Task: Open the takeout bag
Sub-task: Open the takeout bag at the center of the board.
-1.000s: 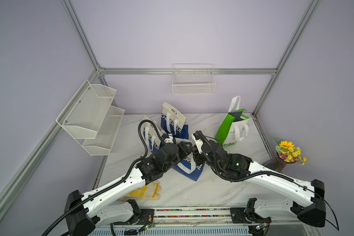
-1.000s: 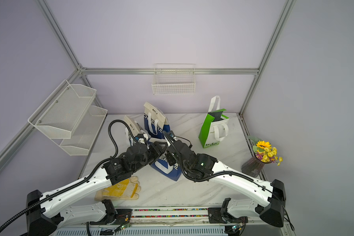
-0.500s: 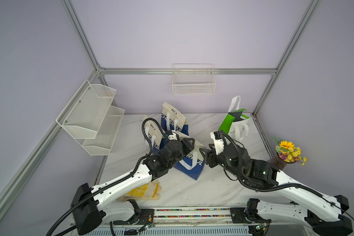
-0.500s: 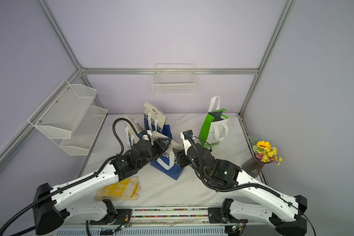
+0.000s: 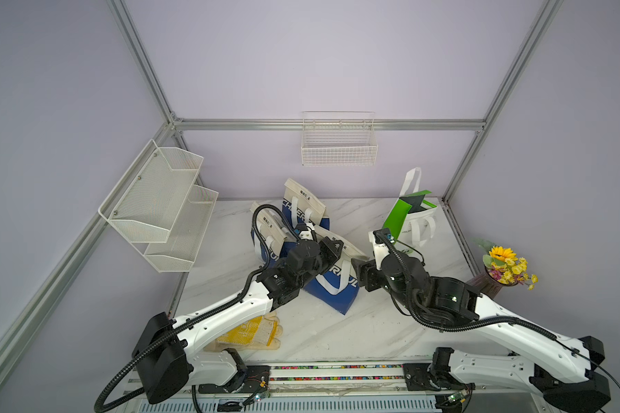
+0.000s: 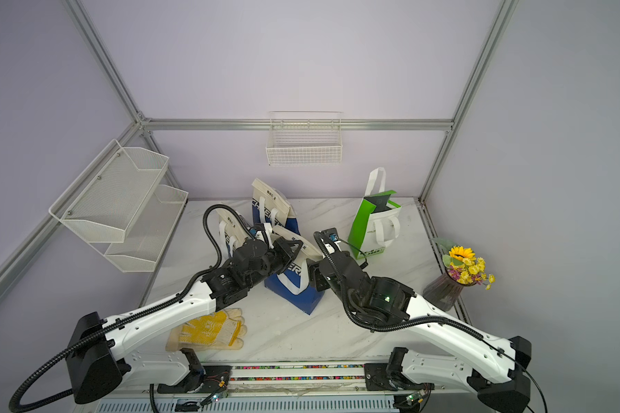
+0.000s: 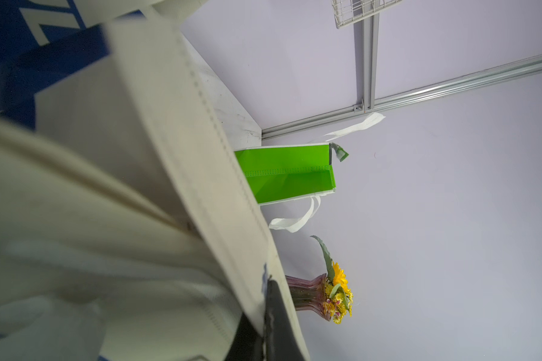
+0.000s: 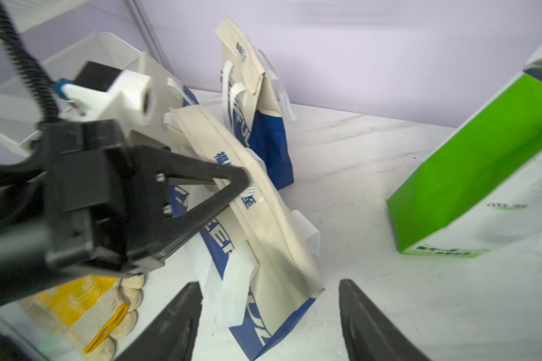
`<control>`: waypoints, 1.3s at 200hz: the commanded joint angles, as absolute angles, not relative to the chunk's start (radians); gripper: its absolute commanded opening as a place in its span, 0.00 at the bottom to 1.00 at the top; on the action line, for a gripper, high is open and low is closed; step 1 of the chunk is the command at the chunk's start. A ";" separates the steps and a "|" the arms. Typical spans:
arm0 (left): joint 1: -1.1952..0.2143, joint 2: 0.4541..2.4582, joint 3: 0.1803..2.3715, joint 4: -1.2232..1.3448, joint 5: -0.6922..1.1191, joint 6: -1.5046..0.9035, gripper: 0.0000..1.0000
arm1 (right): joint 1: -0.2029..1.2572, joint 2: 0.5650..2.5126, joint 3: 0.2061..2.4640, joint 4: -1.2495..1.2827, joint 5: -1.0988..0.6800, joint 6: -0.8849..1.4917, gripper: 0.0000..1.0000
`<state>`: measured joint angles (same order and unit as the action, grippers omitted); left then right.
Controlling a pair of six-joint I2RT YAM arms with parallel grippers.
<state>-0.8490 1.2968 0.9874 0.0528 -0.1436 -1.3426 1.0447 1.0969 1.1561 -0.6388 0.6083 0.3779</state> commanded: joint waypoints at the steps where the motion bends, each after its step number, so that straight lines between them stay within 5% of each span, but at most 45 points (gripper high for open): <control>1: -0.845 1.276 1.048 0.107 -0.114 -1.350 0.00 | 1.103 1.205 1.197 -0.717 0.887 0.342 0.81; 60: -0.845 1.204 1.024 0.073 -0.115 -1.377 0.00 | 1.099 1.306 1.214 -0.672 0.995 0.358 0.83; 126: -0.870 1.126 1.019 0.050 -0.105 -1.409 0.00 | 0.941 1.318 1.153 -0.668 0.788 0.409 0.79; 177: -0.870 1.162 1.028 0.036 -0.095 -1.431 0.00 | 1.090 1.186 1.242 -0.764 0.749 0.352 0.80; 260: -0.868 1.165 1.075 -0.028 -0.103 -1.413 0.00 | 1.092 1.318 1.460 -0.875 0.644 0.221 0.86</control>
